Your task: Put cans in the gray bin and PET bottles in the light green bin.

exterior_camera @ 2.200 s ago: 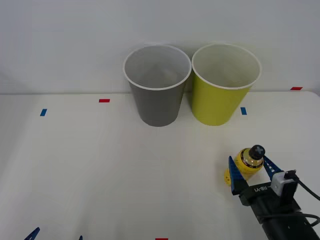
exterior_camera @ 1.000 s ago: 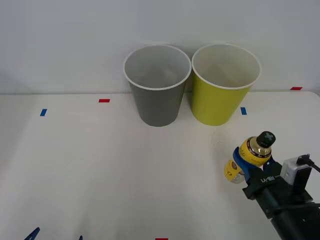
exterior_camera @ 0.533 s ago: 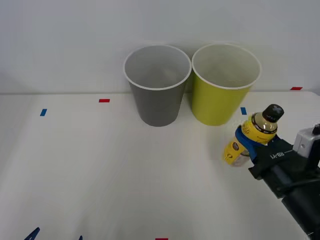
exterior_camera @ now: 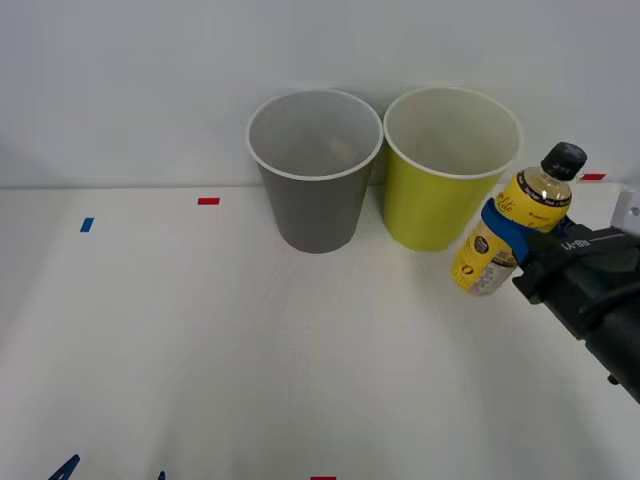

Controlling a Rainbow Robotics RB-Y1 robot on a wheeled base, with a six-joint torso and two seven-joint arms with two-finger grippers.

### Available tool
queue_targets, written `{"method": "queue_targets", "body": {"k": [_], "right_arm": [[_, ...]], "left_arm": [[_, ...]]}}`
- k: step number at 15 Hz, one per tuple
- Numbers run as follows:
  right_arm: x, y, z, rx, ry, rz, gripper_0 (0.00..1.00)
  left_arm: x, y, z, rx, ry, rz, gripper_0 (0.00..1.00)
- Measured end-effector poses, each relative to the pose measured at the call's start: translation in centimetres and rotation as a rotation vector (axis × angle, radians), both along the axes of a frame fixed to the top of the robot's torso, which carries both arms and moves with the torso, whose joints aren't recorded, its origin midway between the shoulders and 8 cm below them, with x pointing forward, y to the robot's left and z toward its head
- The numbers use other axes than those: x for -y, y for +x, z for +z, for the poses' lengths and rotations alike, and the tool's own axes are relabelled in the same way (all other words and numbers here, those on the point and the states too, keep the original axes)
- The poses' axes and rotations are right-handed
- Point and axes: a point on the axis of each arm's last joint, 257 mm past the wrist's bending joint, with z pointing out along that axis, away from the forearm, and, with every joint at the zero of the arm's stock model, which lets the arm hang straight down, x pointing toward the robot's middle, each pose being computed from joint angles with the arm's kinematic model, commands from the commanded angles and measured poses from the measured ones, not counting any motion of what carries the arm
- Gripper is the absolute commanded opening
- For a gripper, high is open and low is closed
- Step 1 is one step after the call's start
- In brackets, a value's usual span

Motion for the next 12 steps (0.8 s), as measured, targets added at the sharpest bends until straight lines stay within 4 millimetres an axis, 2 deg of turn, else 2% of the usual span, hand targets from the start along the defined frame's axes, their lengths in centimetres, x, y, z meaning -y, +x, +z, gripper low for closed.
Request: {"method": "queue_targets", "body": {"k": [4,6,9,12], "right_arm": [[1.4,0.9,1.4,-0.071,0.029,-0.115,0.0],[1.2,1.5,2.4,-0.103,0.044,-0.127,0.0],[-0.1,2.3,5.4,-0.087,0.135,-0.092,0.0],[-0.8,2.7,8.7,-0.018,0.144,-0.068,0.0]], "left_arm": [[0.0,0.0,0.0,0.0,0.0,0.0,1.0],[0.0,0.0,0.0,0.0,0.0,0.0,1.0],[0.0,0.0,0.0,0.0,0.0,0.0,1.0],[0.0,0.0,0.0,0.0,0.0,0.0,1.0]]}}
